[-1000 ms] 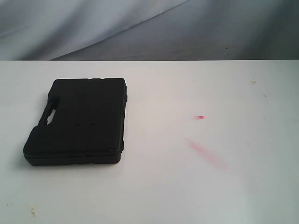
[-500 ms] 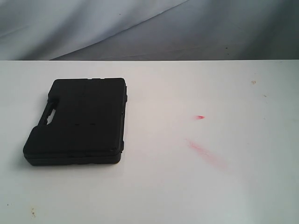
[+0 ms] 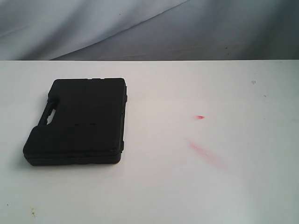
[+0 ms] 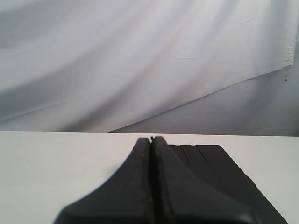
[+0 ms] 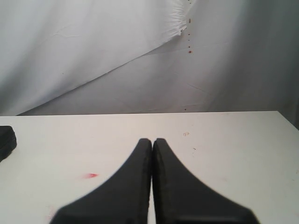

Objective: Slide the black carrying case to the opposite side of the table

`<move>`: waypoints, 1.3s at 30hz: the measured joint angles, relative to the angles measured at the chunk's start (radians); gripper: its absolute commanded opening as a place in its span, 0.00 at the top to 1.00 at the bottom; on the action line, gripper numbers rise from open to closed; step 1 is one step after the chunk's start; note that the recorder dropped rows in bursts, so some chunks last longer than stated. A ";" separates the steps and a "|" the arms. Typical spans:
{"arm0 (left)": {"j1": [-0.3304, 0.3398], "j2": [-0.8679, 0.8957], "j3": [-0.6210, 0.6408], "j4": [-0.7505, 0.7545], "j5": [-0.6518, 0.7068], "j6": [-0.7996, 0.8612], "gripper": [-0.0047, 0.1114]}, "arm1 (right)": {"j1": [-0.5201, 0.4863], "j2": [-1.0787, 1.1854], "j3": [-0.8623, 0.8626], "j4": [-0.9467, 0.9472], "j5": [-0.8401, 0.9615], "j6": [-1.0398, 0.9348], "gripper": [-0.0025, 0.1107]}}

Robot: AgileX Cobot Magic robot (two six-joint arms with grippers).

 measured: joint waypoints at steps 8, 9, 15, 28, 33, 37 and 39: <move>0.000 0.000 0.000 0.016 0.002 0.000 0.96 | 0.000 0.000 0.000 0.000 0.000 0.000 0.98; 0.000 0.000 0.000 0.019 0.002 0.000 0.96 | 0.000 0.000 0.000 0.000 0.000 0.000 0.98; 0.000 0.000 0.000 0.038 0.022 0.000 0.96 | 0.000 0.000 0.000 0.000 0.000 0.000 0.98; 0.000 0.000 0.000 0.081 0.024 0.000 0.96 | 0.000 0.000 0.000 0.000 0.000 0.000 0.98; 0.000 0.000 0.000 0.081 0.024 0.000 0.96 | 0.000 0.000 0.000 0.000 0.000 0.000 0.98; 0.000 0.000 0.000 0.081 0.024 0.000 0.96 | 0.000 0.000 0.000 0.000 0.000 0.000 0.98; 0.000 0.000 0.000 0.081 0.024 0.000 0.96 | 0.000 0.000 0.000 0.000 0.000 0.000 0.98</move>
